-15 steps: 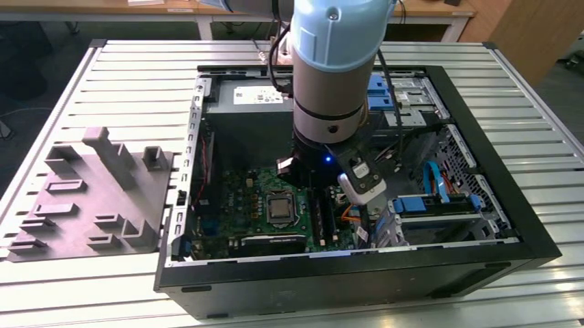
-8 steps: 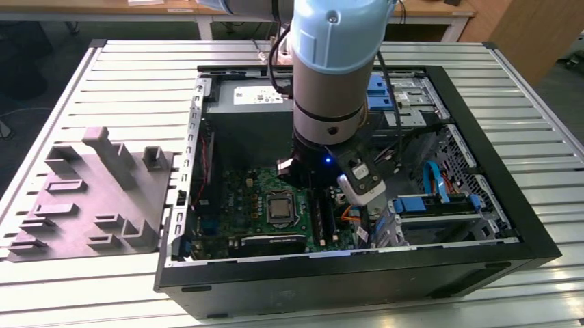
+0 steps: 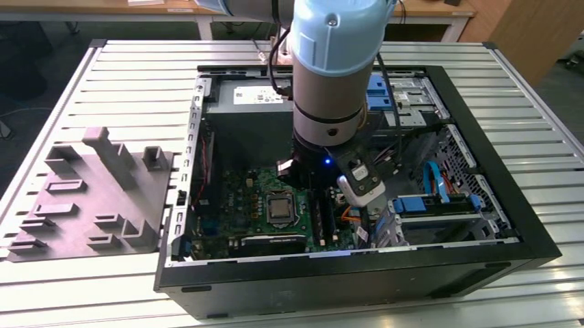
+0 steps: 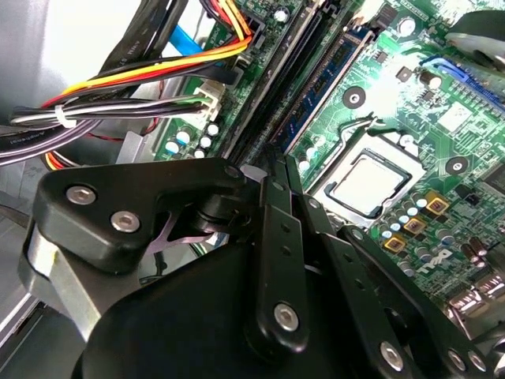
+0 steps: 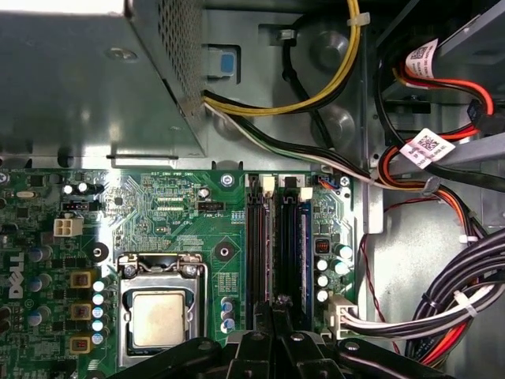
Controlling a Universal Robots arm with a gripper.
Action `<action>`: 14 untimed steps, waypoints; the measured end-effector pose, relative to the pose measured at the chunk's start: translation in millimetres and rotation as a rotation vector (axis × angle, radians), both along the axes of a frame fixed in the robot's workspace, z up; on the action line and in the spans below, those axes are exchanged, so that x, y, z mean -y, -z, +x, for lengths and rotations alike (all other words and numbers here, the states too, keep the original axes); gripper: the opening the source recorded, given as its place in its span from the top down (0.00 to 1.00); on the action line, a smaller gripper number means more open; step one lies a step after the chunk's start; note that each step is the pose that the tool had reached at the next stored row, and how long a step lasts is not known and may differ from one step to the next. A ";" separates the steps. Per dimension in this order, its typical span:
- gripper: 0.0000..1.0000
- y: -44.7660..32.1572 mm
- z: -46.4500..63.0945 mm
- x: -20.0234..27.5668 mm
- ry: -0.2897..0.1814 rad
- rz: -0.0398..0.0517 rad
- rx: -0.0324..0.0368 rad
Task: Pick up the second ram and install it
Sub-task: 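Insert the second ram into the second slot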
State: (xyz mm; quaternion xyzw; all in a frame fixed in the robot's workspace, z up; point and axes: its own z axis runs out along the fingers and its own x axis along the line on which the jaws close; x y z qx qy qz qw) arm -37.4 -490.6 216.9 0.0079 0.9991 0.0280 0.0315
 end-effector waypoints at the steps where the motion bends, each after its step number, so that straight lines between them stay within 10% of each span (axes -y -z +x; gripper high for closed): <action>1: 0.88 0.0 0.0 0.0 0.000 -0.0001 0.0000; 14: 0.88 1.6 0.0 0.0 0.000 -0.0001 0.0002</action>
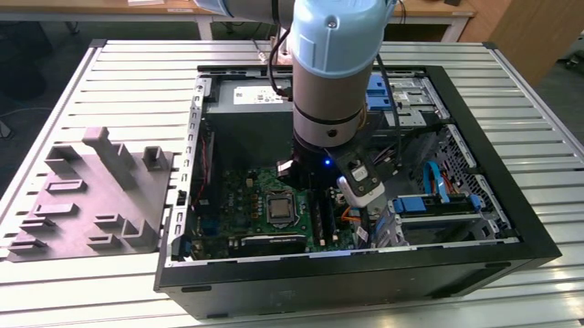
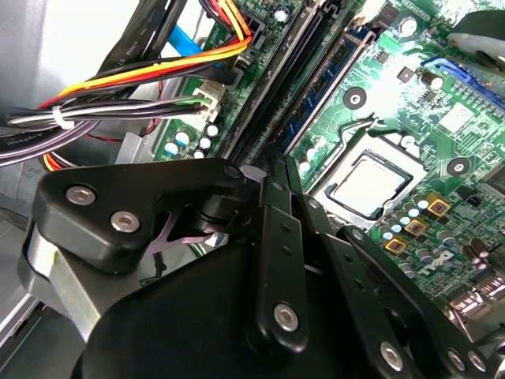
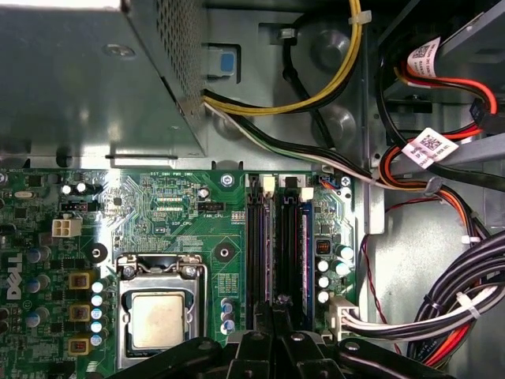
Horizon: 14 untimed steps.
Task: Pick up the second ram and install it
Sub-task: 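Insert the second ram into the second slot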
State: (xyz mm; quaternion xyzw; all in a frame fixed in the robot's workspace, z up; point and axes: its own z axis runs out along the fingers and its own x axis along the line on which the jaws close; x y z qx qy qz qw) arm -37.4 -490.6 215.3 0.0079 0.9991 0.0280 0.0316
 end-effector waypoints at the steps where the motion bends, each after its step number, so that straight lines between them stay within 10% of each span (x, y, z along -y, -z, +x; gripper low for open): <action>1: 0.87 0.1 0.0 0.0 0.000 0.0001 0.0001; 14: 0.81 -6.0 0.0 0.0 0.000 0.0001 -0.0001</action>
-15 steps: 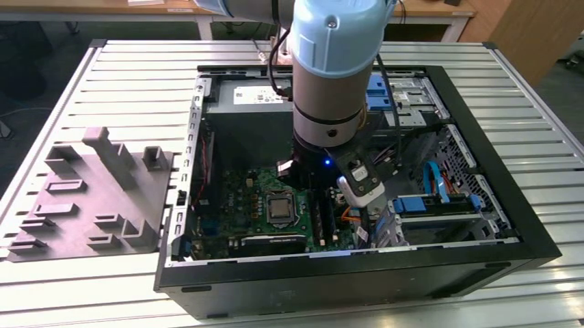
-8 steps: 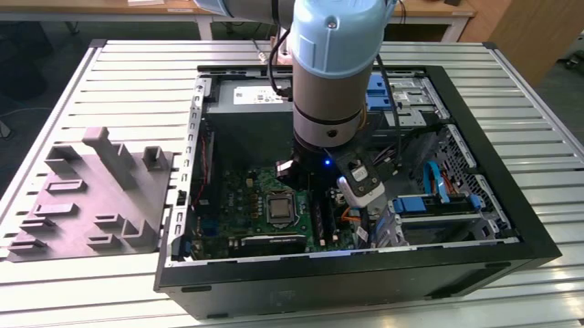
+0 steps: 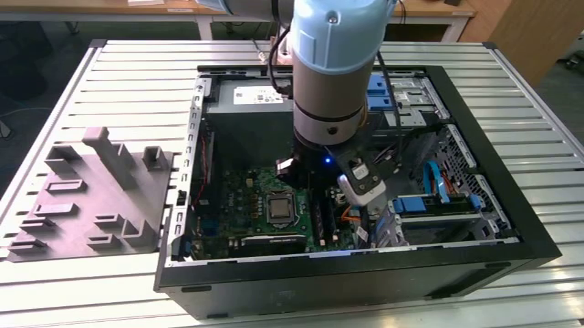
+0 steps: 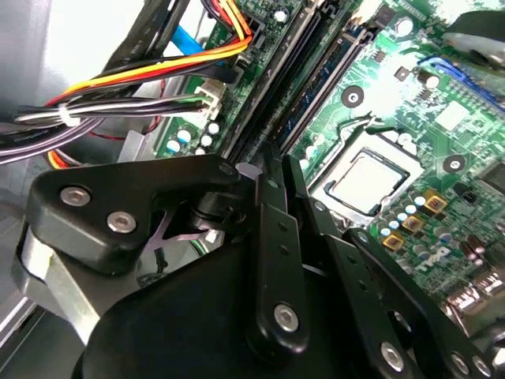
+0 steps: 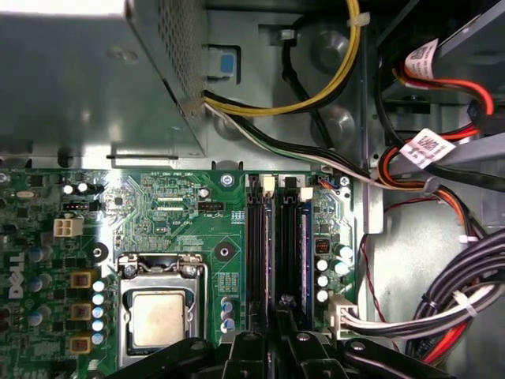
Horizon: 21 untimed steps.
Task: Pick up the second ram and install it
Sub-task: 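Insert the second ram into the second slot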
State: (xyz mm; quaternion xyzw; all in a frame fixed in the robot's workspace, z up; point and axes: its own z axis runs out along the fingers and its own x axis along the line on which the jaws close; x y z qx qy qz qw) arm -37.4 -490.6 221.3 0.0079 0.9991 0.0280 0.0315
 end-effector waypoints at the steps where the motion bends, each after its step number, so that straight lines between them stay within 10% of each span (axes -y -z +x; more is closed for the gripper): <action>1: 0.81 -3.1 0.0 0.0 0.000 0.0002 0.0001; 6: 0.81 -18.4 0.0 0.0 0.000 -0.0002 -0.0001; 21: 0.90 -18.5 0.0 0.0 0.000 -0.0001 0.0000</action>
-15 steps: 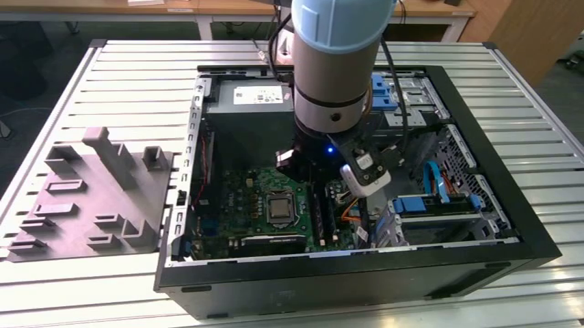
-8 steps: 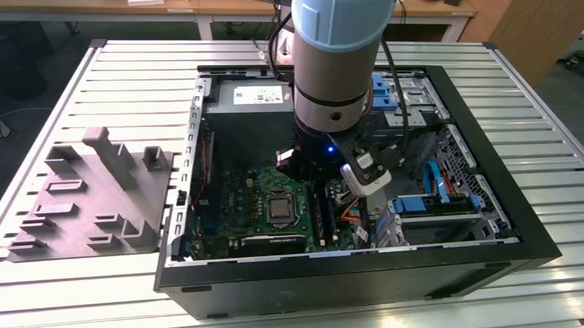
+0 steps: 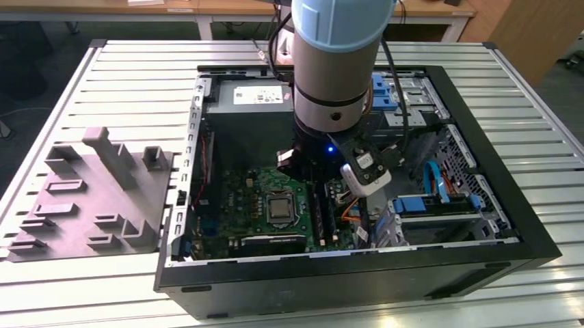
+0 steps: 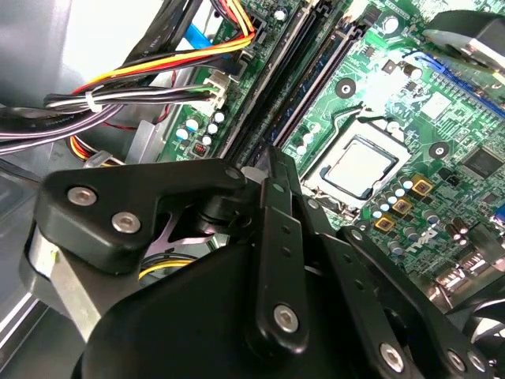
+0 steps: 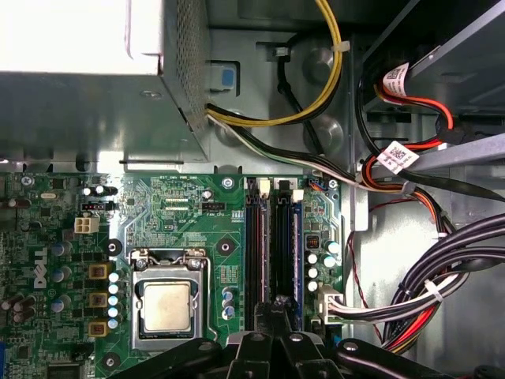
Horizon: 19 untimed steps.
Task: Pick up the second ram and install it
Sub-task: 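Insert the second ram into the second slot, then press down the second ram until it locks into place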
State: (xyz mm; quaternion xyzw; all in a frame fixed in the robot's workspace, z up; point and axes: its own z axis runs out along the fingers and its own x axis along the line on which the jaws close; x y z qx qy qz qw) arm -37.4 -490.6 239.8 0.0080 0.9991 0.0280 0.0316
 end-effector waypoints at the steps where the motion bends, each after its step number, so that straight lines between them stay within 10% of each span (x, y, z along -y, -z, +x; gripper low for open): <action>1: 0.90 0.0 0.0 0.0 0.000 0.0000 0.0000; 19: 0.90 0.7 0.0 -6.8 0.001 -0.0001 0.0001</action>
